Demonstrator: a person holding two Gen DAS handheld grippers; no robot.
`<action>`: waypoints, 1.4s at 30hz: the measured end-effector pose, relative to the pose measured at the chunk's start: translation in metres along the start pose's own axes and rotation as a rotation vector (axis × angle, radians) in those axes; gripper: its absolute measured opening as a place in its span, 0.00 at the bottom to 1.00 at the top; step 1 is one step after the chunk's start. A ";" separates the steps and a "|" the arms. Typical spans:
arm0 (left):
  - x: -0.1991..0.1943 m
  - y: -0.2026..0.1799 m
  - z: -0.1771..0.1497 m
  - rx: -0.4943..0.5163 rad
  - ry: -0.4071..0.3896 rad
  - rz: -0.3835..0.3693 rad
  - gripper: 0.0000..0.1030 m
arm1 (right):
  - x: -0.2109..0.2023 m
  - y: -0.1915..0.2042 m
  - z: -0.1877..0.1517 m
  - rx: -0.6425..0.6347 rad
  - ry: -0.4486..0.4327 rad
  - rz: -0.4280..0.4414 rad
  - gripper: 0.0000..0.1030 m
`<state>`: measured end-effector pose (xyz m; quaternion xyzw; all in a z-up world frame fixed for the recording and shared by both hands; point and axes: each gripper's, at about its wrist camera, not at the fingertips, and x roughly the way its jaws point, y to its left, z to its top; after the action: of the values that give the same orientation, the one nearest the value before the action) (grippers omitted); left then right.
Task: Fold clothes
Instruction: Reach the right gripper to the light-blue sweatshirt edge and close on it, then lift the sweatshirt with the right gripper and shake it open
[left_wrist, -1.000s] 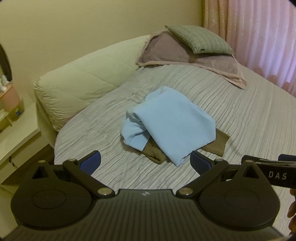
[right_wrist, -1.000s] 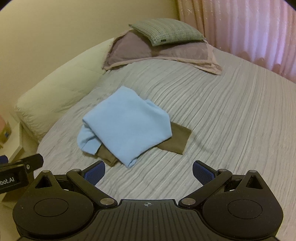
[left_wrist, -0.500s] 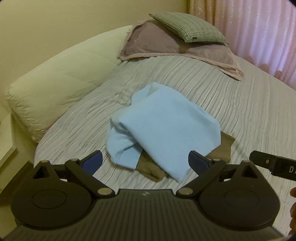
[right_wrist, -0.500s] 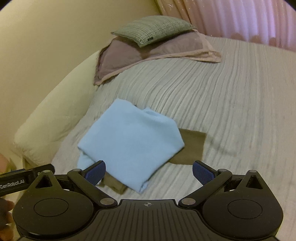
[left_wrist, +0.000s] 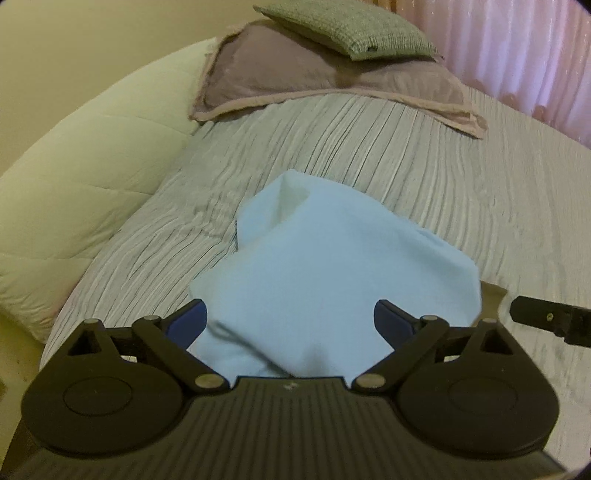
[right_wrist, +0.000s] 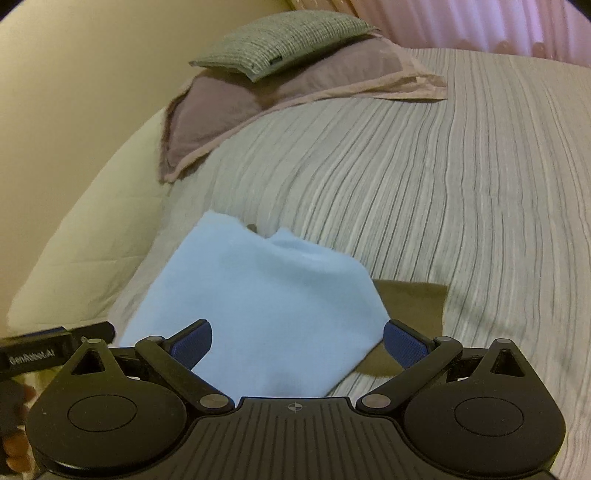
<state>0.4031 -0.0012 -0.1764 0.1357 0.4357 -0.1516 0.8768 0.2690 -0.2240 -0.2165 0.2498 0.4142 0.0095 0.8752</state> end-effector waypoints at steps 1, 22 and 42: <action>0.009 0.002 0.004 0.005 0.006 -0.003 0.93 | 0.010 -0.003 0.002 0.000 0.011 -0.007 0.77; 0.101 0.020 0.040 0.021 0.067 -0.030 0.90 | 0.101 -0.023 0.022 -0.126 0.063 0.054 0.05; -0.164 0.017 0.037 -0.086 -0.338 -0.066 0.88 | -0.306 0.007 0.036 0.031 -0.731 0.559 0.03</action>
<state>0.3421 0.0250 -0.0212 0.0562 0.2922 -0.1825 0.9371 0.0956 -0.3018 0.0257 0.3522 -0.0048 0.1502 0.9238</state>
